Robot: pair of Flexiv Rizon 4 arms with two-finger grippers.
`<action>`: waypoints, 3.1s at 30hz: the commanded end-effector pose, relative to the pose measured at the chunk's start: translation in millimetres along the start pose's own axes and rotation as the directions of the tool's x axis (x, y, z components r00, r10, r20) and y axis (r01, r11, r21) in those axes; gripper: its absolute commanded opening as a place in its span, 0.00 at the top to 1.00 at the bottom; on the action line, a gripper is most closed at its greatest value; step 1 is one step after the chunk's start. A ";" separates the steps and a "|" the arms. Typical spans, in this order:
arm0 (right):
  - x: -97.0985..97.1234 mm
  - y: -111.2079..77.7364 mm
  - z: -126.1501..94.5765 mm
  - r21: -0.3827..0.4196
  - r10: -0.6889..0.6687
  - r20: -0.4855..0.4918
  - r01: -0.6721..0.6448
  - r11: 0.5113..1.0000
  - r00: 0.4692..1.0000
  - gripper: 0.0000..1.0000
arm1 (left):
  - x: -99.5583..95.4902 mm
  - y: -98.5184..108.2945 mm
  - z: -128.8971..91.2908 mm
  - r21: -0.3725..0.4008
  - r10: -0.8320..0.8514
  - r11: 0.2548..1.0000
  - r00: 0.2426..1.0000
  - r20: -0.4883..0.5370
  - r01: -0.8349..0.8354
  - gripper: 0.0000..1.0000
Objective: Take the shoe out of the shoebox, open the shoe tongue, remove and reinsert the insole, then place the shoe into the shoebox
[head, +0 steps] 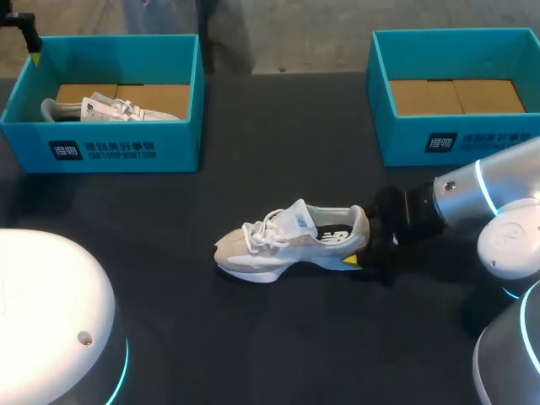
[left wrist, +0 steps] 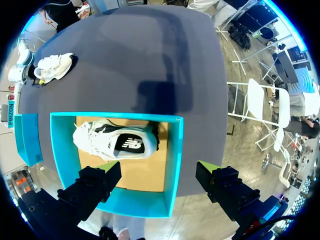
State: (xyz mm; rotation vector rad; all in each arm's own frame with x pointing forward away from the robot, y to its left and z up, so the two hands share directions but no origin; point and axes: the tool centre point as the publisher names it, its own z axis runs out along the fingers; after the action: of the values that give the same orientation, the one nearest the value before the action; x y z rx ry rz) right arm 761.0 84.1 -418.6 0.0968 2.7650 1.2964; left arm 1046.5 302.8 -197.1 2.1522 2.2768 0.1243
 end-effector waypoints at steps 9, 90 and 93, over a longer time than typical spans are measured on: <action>-0.6 0.3 0.8 0.001 0.000 0.001 0.000 1.000 1.000 1.00 | 0.0 -0.8 -0.3 -0.002 0.001 1.000 1.000 -0.002 -0.001 0.00; -0.6 0.3 0.8 0.001 0.000 0.001 0.000 1.000 1.000 1.00 | -188.2 -123.2 -18.4 0.003 -0.978 0.205 0.205 -0.022 0.979 0.00; -0.6 0.3 0.8 0.001 0.000 0.001 0.000 1.000 1.000 1.00 | -188.2 -123.2 -18.4 0.003 -0.978 0.205 0.205 -0.022 0.979 0.00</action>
State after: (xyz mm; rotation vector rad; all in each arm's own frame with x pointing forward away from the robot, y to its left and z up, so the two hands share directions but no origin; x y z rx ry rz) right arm 761.1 84.2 -419.1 0.0967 2.7644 1.2971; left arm 933.7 106.9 -195.5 0.2313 3.1002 0.0858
